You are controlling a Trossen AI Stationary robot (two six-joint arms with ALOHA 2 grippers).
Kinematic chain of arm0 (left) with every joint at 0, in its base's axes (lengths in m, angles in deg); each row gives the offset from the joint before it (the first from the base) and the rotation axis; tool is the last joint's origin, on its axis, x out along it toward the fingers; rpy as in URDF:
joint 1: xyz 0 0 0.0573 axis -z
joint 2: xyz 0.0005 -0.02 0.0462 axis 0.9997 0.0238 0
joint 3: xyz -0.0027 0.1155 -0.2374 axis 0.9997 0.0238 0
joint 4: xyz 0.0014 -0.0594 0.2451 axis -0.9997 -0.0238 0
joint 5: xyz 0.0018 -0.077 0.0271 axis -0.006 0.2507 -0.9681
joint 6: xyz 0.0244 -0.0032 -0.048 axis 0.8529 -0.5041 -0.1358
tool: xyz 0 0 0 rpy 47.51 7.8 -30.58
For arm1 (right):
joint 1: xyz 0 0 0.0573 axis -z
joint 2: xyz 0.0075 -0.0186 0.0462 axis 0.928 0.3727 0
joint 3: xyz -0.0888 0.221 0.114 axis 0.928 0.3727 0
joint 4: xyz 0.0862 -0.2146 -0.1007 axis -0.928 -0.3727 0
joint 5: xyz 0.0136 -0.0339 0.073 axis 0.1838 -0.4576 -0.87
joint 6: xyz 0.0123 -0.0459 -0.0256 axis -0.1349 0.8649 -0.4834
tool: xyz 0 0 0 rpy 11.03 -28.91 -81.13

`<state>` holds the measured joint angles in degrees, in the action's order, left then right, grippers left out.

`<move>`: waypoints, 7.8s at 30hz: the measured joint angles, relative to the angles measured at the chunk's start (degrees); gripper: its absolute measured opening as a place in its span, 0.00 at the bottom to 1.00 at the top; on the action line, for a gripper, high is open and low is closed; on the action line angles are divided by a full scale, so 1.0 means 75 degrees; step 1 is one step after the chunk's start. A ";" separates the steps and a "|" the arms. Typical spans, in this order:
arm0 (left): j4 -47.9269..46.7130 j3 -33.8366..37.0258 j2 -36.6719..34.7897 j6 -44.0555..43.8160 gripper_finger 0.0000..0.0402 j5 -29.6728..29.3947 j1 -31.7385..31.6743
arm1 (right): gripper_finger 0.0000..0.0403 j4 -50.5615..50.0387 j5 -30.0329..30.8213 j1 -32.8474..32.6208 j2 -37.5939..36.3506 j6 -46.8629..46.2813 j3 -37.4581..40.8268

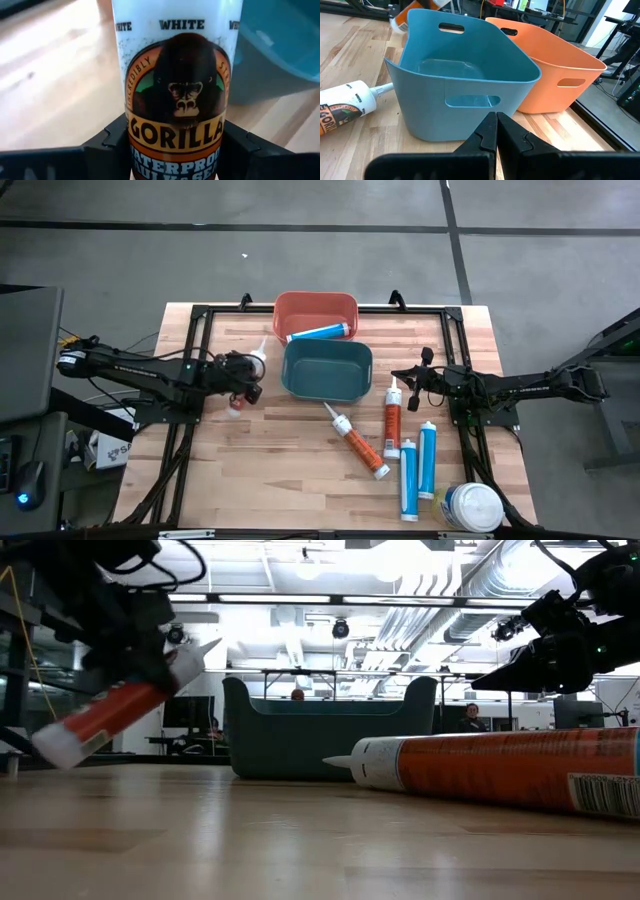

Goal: Pick & place silicon tubes, Sealant and Lysol wipes
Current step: Put the top left orange sealant into the blue bin, then put the right blue sealant into the orange bin

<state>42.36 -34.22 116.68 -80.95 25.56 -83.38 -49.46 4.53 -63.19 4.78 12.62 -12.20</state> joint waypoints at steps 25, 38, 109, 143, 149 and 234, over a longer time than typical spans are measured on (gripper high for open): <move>-0.0528 -0.3218 0.1111 0.4735 0.45 -0.2251 -0.0001 | 0.00 -0.0003 0.0000 0.0000 0.0000 0.0002 0.0000; 0.1565 -0.3675 0.2415 0.6918 0.45 -0.1251 -0.0625 | 0.00 -0.0003 0.0000 0.0000 0.0000 0.0000 0.0003; 0.1045 -0.6558 0.7373 0.7236 0.45 0.1547 -0.2009 | 0.00 -0.0058 0.0000 0.0000 0.0000 0.0001 0.0003; -0.0357 -0.7277 0.6723 0.7441 0.82 0.0183 -0.1744 | 0.00 -0.0079 0.0000 0.0000 0.0000 0.0000 0.0002; -0.0340 -0.7400 0.6079 0.7176 0.66 0.1078 -0.1640 | 0.00 -0.0056 0.0000 0.0000 0.0000 0.0001 0.0001; 0.8465 0.4272 -0.3162 0.6779 0.00 0.4951 -0.1598 | 0.00 -0.0055 0.0000 0.0000 0.0000 0.0000 0.0000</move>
<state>105.85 -2.18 92.97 -30.11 62.69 -95.36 -49.87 4.53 -63.19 4.78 12.62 -12.20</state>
